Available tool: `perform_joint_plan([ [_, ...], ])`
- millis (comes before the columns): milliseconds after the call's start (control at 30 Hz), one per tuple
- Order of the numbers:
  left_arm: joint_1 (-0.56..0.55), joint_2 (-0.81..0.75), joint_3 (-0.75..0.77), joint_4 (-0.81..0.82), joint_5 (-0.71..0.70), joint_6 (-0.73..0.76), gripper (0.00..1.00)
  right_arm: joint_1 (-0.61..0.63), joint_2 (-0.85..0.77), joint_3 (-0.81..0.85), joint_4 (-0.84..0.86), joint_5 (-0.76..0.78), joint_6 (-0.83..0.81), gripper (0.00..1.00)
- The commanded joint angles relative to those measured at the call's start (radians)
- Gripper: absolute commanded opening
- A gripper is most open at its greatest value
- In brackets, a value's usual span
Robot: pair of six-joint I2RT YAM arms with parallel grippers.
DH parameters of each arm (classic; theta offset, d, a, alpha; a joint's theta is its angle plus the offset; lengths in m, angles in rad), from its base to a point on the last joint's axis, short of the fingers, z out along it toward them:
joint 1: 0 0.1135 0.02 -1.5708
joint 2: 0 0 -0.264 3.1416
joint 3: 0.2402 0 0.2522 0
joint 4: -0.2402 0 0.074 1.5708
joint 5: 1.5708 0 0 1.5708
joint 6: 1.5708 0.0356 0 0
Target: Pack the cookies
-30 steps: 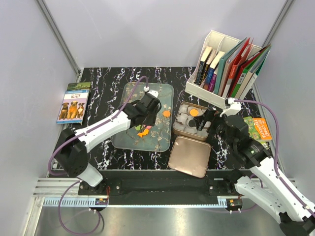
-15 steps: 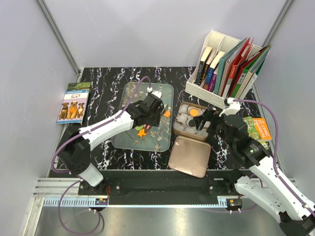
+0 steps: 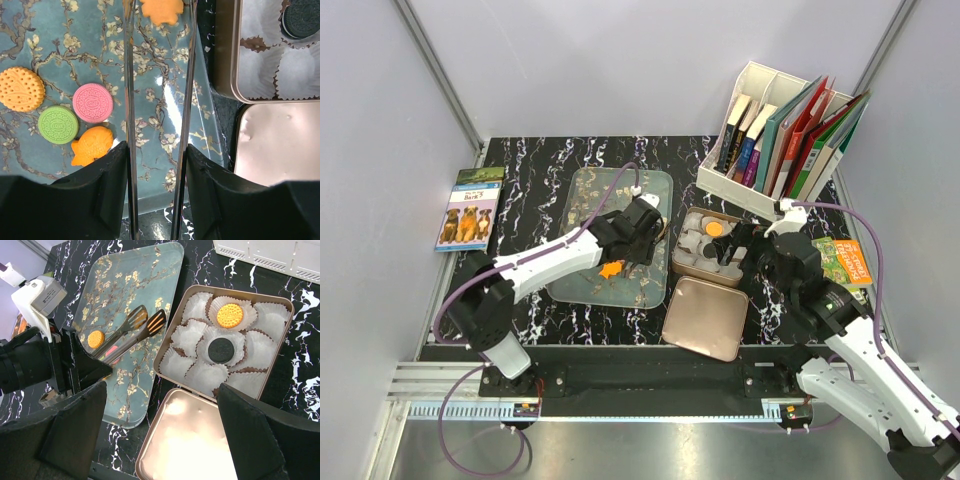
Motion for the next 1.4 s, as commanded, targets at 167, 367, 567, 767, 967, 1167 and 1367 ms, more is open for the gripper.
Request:
perform_joint_plan([
  [167, 0.0, 0.002, -0.01, 0.052, 0.006, -0.016, 0.48, 0.004, -0.003, 0.001, 0.034, 0.021, -0.009, 1.0],
  [367, 0.002, -0.013, -0.025, 0.05, 0.004, -0.019, 0.48, 0.003, -0.006, -0.002, 0.033, 0.019, -0.007, 1.0],
  [567, 0.0, -0.008, -0.044, 0.05, 0.009, -0.022, 0.48, 0.004, -0.002, -0.006, 0.034, 0.021, -0.006, 1.0],
  [767, 0.002, -0.018, -0.031, 0.05, -0.005, -0.019, 0.36, 0.004, -0.015, -0.01, 0.034, 0.021, -0.007, 1.0],
  [967, 0.002, -0.067, 0.031, 0.009, -0.06, 0.013, 0.32, 0.003, -0.015, -0.002, 0.033, 0.022, -0.007, 1.0],
  [1167, -0.007, -0.139, 0.096, -0.014, -0.077, 0.043, 0.32, 0.004, -0.02, 0.02, 0.031, 0.022, -0.011, 1.0],
  [1367, -0.069, -0.124, 0.166, -0.014, -0.092, 0.066, 0.31, 0.004, -0.028, 0.024, 0.023, 0.025, -0.014, 1.0],
])
